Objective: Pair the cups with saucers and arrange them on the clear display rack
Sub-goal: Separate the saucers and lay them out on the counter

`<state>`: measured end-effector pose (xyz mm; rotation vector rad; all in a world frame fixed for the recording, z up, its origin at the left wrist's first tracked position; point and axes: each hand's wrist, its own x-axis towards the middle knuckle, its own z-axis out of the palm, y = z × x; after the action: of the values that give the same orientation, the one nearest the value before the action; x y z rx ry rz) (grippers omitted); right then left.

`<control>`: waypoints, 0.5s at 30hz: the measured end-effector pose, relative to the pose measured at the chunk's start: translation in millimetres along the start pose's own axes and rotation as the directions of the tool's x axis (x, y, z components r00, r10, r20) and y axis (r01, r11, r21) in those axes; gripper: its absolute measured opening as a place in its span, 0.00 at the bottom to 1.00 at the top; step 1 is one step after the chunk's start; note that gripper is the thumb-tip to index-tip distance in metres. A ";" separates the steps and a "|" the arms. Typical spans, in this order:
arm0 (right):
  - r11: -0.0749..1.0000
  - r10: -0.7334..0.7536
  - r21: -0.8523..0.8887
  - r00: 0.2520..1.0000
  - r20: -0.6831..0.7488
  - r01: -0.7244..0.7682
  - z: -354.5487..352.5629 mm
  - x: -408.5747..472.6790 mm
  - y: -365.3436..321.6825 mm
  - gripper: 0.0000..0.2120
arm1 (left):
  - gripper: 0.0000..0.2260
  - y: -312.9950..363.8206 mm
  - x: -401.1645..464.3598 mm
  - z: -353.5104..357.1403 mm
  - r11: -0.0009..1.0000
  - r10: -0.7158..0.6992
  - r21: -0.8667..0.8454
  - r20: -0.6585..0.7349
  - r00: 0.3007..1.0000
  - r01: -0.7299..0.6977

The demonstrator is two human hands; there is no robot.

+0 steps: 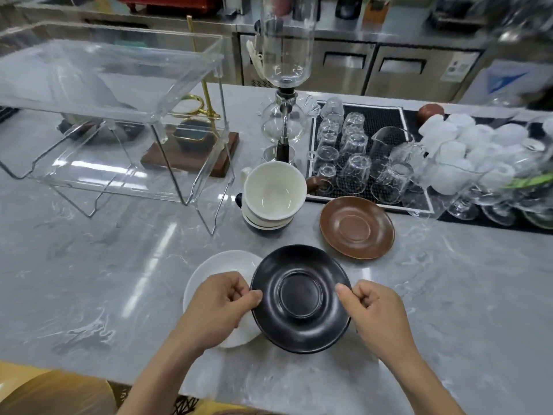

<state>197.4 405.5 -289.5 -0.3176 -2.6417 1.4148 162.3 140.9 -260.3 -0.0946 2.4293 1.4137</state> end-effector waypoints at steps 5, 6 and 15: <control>0.998 0.039 -0.051 0.997 -0.064 -0.042 -21.7 -13.1 16.3 0.27 | 0.13 12.7 8.3 21.7 0.983 0.063 0.164 0.089 0.994 -0.077; 0.997 0.041 -0.061 0.997 -0.070 -0.045 -24.1 -14.9 18.1 0.27 | 0.13 15.1 9.3 24.0 0.978 0.066 0.193 0.104 0.992 -0.085; 0.984 0.142 -0.086 0.982 -0.127 -0.154 -48.4 -24.1 40.3 0.25 | 0.14 37.3 18.4 53.6 0.911 0.101 0.379 0.178 0.979 -0.163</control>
<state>236.0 460.3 -296.6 -0.6022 -2.6391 1.2656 150.0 207.7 -259.3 0.2696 2.5706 0.9133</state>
